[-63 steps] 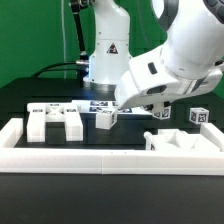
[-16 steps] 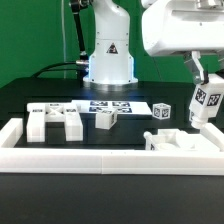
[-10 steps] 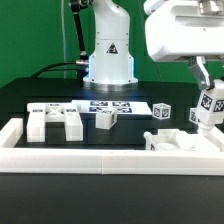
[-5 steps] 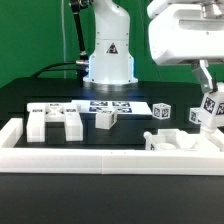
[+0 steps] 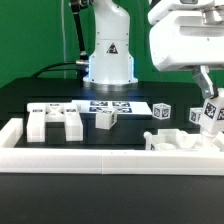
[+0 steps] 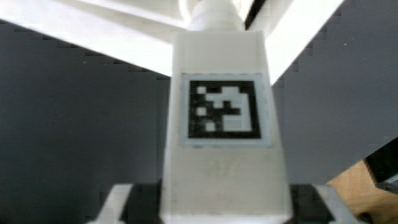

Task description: Assemble chair

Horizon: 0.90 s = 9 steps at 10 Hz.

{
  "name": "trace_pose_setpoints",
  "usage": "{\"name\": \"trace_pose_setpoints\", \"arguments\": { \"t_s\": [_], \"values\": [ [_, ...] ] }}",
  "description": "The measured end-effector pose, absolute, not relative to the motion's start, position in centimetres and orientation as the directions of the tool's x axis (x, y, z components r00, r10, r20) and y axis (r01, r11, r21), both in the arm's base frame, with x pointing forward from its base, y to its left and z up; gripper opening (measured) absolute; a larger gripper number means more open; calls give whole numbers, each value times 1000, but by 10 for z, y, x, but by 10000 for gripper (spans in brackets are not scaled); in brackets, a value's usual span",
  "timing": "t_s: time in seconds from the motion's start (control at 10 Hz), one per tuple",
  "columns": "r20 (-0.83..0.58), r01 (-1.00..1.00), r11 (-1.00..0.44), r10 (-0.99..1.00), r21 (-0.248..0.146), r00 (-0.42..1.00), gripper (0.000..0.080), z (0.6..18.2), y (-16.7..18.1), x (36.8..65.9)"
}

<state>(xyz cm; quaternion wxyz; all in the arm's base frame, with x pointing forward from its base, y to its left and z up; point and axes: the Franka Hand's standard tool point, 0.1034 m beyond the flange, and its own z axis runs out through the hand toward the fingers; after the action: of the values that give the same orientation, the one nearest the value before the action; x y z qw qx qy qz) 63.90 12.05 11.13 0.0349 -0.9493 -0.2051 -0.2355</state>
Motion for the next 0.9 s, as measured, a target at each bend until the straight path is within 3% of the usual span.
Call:
{"name": "trace_pose_setpoints", "arguments": {
  "t_s": [0.9],
  "values": [
    [448,404,-915,371,24,813,292,100,119,635]
  ]
}}
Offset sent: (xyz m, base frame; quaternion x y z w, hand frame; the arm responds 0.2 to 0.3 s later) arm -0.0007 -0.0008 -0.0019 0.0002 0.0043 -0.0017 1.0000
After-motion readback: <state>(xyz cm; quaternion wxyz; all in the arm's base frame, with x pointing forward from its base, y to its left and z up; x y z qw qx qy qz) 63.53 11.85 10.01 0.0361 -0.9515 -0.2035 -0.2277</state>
